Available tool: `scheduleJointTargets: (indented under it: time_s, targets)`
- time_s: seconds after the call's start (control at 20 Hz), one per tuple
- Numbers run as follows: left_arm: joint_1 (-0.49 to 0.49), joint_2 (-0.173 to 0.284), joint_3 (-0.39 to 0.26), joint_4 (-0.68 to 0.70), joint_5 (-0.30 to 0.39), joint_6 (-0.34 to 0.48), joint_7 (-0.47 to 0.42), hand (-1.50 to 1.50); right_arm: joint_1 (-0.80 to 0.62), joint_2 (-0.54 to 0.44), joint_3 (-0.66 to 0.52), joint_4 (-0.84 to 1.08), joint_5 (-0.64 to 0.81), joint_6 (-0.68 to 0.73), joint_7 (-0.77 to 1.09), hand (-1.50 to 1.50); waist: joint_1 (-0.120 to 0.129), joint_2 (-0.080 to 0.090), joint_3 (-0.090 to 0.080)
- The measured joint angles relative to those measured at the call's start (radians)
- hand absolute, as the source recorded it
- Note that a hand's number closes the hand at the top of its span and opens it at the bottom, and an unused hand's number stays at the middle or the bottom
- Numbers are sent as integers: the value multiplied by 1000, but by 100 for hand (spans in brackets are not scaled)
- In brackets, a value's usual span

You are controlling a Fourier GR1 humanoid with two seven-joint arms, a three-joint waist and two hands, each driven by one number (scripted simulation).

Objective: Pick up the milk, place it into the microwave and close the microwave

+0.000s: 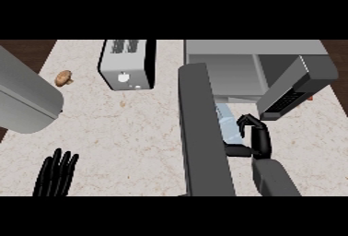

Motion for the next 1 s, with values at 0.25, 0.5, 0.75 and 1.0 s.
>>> scheduleJointTargets:
  time_s: [0.25,0.5,0.75,1.0]
  targets:
    - [5,0,20,6,5,-27,-3,-150,-29,2,16,-74,17,-78,92,150,2,1,0]
    - [9,-16,22,20,-5,-37,-10,-150,-116,-17,14,-68,43,-130,209,150,4,2,0]
    - [-19,-19,52,38,14,-54,7,-150,-227,-48,10,19,90,-186,289,150,10,4,1]
    - [-40,-20,59,46,15,-64,17,-150,-356,-80,-3,191,150,-274,310,150,28,11,1]
